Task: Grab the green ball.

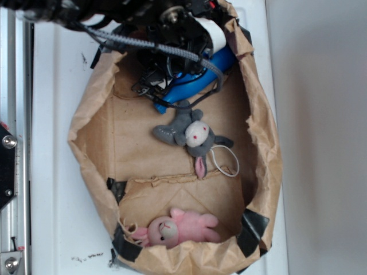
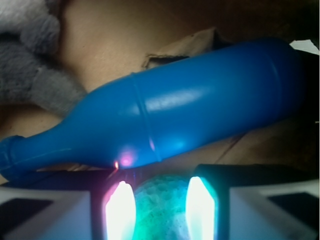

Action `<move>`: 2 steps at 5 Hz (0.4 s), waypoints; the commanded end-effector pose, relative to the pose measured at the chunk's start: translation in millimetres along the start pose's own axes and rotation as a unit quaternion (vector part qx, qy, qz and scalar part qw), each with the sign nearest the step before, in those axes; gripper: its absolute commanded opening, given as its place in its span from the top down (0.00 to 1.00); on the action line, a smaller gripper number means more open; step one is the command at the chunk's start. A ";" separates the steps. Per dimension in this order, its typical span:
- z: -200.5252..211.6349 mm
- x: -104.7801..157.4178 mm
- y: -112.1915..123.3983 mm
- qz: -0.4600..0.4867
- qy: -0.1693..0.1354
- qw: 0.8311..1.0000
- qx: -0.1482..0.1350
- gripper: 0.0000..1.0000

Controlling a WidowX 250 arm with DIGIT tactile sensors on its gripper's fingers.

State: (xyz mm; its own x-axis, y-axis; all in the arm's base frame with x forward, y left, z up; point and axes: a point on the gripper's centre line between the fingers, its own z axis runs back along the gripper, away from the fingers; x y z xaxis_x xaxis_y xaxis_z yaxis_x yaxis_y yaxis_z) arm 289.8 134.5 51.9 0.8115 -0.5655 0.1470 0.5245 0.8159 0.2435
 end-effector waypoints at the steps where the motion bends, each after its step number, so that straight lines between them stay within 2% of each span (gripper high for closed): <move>1: 23.9 8.3 1.8 -0.004 -0.028 0.999 0.019 1.00; 2: 73.5 6.0 -4.7 0.041 -0.073 0.996 -0.008 1.00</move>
State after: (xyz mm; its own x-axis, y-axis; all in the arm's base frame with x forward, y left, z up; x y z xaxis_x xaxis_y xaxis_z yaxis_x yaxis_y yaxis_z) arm 272.1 117.5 89.8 0.8230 -0.5073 0.2556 0.4864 0.8618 0.1442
